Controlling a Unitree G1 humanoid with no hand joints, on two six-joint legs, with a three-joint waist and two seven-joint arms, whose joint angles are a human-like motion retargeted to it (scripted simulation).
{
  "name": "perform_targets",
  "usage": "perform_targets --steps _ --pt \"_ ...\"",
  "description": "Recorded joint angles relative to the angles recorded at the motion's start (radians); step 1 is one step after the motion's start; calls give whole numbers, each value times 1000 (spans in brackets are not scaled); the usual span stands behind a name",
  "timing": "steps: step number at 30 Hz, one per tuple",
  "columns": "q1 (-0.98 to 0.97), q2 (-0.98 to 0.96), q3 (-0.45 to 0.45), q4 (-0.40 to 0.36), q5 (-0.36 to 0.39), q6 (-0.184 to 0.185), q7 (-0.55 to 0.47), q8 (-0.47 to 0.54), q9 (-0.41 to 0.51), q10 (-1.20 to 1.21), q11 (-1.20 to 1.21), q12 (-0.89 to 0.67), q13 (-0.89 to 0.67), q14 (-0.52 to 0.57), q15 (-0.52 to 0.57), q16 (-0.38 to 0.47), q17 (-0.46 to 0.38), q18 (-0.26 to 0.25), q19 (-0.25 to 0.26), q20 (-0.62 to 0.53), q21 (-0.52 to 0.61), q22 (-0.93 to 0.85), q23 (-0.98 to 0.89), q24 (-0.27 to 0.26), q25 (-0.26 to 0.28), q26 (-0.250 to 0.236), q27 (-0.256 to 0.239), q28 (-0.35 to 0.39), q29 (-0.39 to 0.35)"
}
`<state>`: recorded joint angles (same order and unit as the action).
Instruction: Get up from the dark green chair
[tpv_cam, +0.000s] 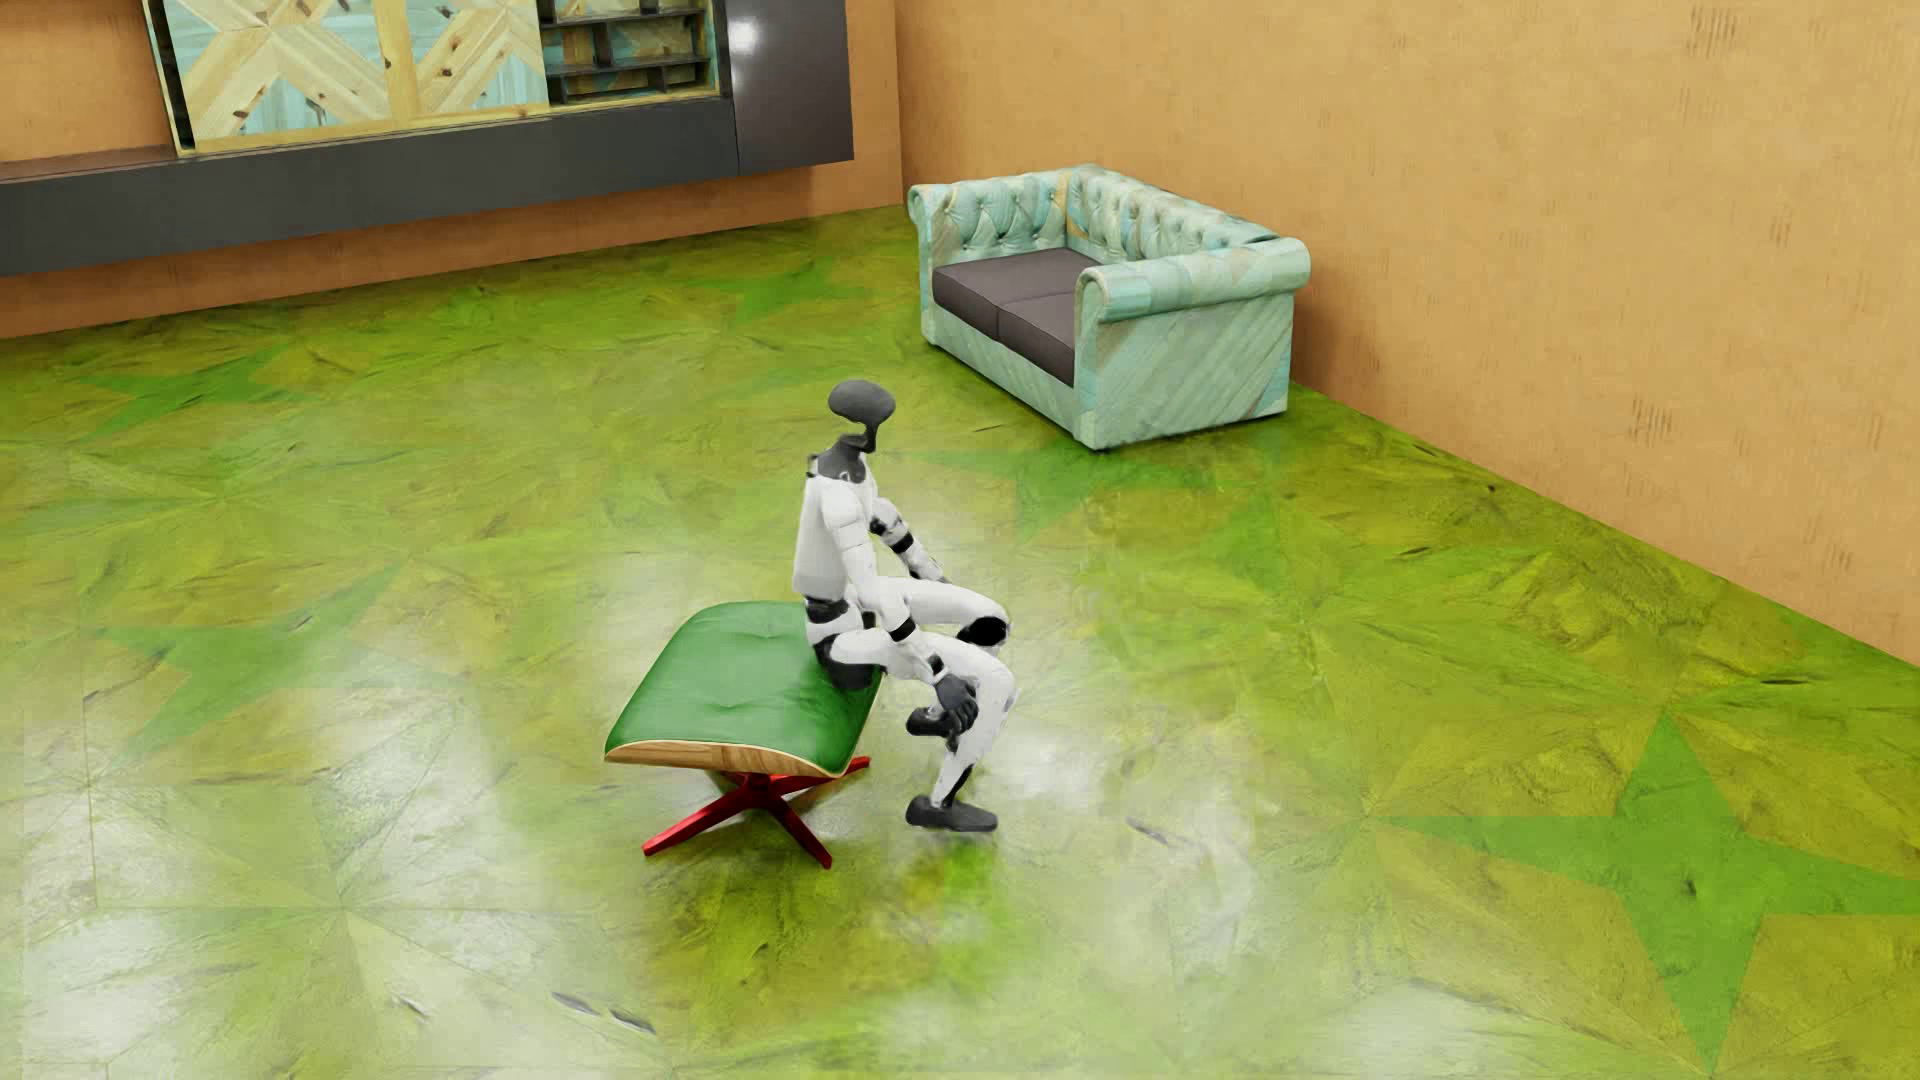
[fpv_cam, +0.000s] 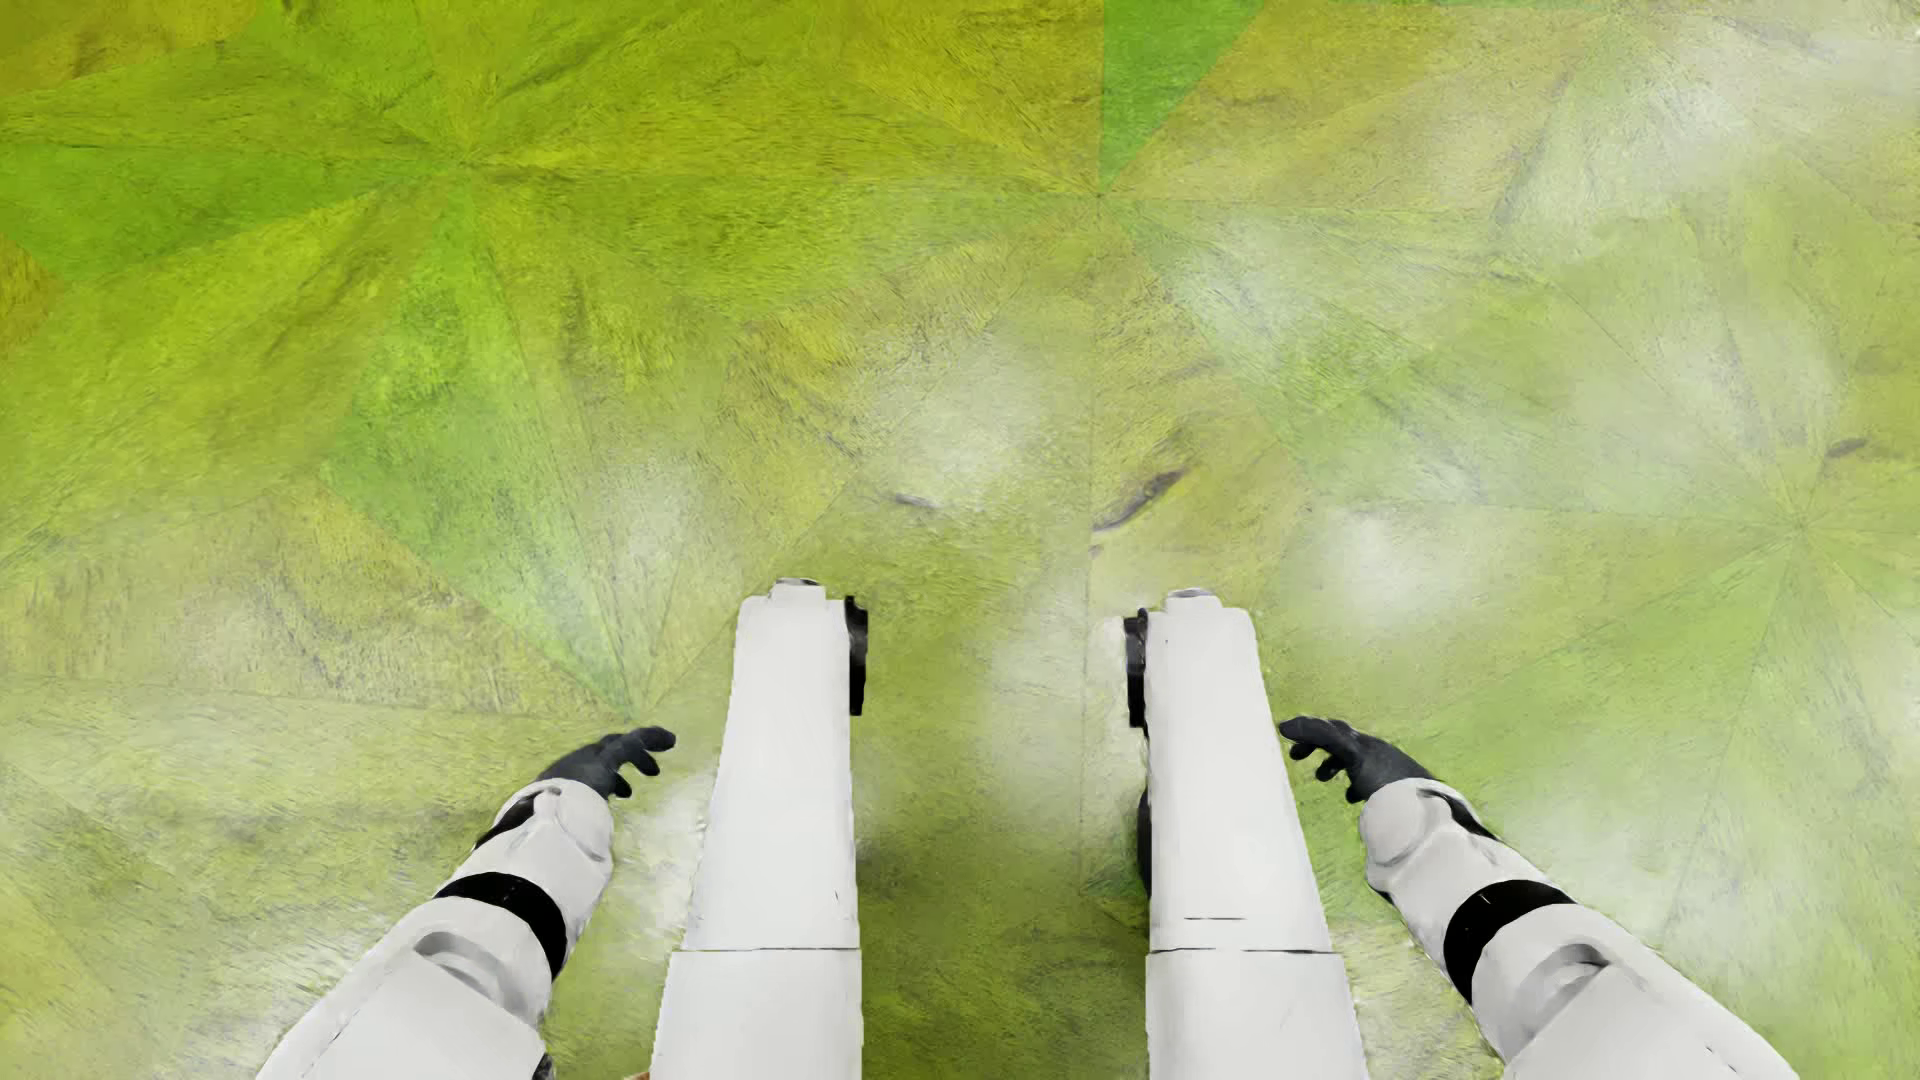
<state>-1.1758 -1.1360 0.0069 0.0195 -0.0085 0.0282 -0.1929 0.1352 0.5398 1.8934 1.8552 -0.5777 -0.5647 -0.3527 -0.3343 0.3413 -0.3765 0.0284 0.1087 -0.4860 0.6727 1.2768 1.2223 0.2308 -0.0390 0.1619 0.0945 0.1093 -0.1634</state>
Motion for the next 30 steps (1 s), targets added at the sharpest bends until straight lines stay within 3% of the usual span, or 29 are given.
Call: perform_targets --steps 9,16,23,26,30 --pt "-19 -19 -1 -6 1 2 -1 3 14 -2 -1 -22 -27 0 -1 2 -4 2 5 -6 -1 -7 6 2 5 -6 -3 17 -16" --pt "-90 -90 -5 -11 -4 8 -8 12 77 2 2 -87 -95 -8 -14 12 -16 -7 37 4 1 -2 -5 -13 0 -24 -14 36 -30" --pt "-189 -179 -8 -17 -5 17 -17 20 116 -52 -50 -159 -175 -56 -107 37 -32 -17 68 -60 7 -9 -11 -36 2 -48 -41 58 -36" --pt "-125 -104 -8 -12 -12 22 -4 4 87 -169 -176 -123 -142 -57 -121 44 -29 -15 66 -98 -9 -14 0 -35 13 -56 -49 81 -54" --pt "86 92 -8 -1 -7 13 39 -36 3 -416 -424 19 -31 -48 -102 41 -32 5 40 -55 -39 -38 -3 -24 -2 -65 -49 85 -52"
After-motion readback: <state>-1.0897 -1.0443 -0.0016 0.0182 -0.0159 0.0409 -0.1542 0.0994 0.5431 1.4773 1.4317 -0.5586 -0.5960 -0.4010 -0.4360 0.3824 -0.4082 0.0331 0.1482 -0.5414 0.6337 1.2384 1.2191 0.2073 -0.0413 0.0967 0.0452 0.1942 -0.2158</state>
